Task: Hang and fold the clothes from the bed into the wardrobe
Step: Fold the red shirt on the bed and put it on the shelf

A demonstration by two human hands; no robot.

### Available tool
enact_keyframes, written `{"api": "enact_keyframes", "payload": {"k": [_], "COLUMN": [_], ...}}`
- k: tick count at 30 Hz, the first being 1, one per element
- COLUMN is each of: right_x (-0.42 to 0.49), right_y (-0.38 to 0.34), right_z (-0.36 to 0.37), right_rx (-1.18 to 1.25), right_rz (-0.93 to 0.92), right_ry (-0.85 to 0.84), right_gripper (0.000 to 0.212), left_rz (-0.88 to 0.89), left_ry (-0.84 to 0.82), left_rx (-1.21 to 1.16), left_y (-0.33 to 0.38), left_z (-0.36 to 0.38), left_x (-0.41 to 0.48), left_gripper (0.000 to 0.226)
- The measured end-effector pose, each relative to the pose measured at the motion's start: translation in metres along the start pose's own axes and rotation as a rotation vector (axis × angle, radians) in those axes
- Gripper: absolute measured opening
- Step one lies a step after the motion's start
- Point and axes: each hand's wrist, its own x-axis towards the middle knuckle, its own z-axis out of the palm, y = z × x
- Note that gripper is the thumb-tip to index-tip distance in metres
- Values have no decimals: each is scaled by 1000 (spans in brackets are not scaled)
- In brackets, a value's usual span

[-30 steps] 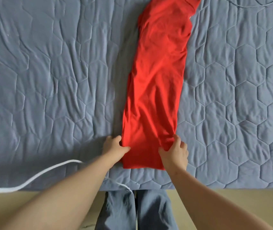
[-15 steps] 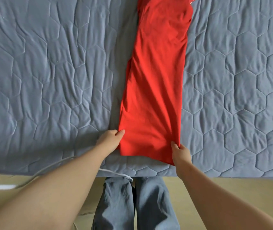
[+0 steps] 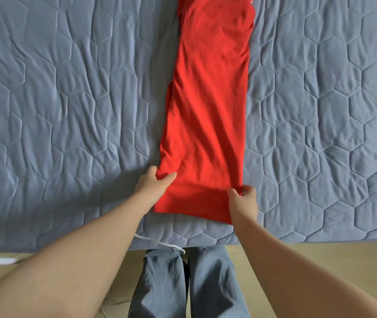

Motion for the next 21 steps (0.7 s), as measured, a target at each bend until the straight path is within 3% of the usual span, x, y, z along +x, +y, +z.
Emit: {"api": "enact_keyframes", "payload": {"k": [2,4,7,16,19,21], "right_x": [5,13,27,84,97,102], "right_y": [-11,-21,-38,-123,-133,-127], "right_z": [4,5,6,15,14,10], "right_rx": [22,29,63,223,152,63], "right_rz": [-55,-77,-78,-149,-180,-176], "right_ry": [1,-3,-20,-53,-65,-41], "right_gripper": [34,45,47,44,20,11], "left_rz": [55,66,55,42,119,134], "left_ry": [132,175,142,39,105,172], "left_rx": [-220,-381,-396,-585,-439,-231], "left_y": [12,25,48,122,128,121], "left_z": [2,2,-3,-21,-23,-16], "left_x": [2,6,21,81,91,90], "left_gripper": [44,54,67,47,27,32]}}
